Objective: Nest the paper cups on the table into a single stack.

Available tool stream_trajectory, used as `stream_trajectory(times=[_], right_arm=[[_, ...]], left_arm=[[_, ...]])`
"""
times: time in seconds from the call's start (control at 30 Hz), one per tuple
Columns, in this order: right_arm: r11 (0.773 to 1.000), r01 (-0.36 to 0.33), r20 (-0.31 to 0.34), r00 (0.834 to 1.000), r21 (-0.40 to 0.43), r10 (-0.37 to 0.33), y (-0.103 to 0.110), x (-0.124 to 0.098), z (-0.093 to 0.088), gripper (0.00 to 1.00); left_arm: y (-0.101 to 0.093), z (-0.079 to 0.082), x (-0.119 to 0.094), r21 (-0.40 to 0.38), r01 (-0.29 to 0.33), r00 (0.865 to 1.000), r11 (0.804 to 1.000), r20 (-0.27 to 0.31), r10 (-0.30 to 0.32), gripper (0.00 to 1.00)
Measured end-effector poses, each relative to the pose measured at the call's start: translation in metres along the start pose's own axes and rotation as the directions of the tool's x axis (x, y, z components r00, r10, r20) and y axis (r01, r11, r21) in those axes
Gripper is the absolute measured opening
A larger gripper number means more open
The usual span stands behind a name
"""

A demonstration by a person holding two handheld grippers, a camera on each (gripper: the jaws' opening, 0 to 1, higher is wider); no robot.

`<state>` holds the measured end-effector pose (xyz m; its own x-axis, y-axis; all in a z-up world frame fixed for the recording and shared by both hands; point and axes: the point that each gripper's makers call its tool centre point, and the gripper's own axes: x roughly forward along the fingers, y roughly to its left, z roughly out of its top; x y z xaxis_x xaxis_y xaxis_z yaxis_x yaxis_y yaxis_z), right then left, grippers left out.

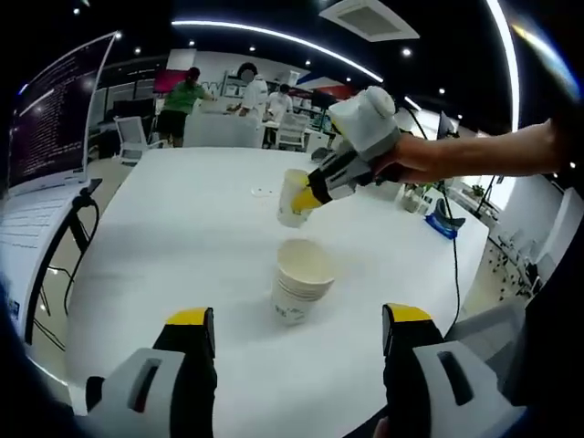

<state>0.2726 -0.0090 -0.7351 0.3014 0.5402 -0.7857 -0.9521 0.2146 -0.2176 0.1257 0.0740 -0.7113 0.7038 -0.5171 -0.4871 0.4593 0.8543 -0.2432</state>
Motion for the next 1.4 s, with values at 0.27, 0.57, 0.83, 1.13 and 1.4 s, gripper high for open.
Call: stream_trajectory(times=[0.27, 0.57, 0.83, 1.13, 1.4], right_arm=[[0.999, -0.019, 0.021, 1.000, -0.026, 0.019, 0.026, -0.018, 0.009, 0.00], [0.998, -0.022, 0.036, 0.999, -0.056, 0.024, 0.045, -0.036, 0.018, 0.00], [0.998, -0.016, 0.052, 0.998, -0.064, 0.019, 0.051, -0.049, 0.023, 0.00], [0.995, -0.029, 0.058, 0.998, -0.096, 0.035, 0.064, -0.053, 0.024, 0.00], [0.991, -0.054, 0.057, 0.996, -0.126, 0.061, 0.078, -0.053, 0.029, 0.00]], left_arm=[[0.000, 0.001, -0.001, 0.012, 0.002, 1.000, 1.000, 0.008, -0.002, 0.73], [-0.004, 0.003, -0.001, 0.020, 0.009, 1.000, 1.000, 0.018, -0.009, 0.73], [-0.008, 0.006, 0.000, 0.027, 0.015, 1.000, 1.000, 0.026, -0.016, 0.73], [-0.010, 0.008, -0.001, 0.030, 0.017, 0.999, 0.999, 0.033, -0.018, 0.73], [-0.011, 0.007, 0.000, 0.031, 0.020, 0.999, 0.999, 0.035, -0.021, 0.73]])
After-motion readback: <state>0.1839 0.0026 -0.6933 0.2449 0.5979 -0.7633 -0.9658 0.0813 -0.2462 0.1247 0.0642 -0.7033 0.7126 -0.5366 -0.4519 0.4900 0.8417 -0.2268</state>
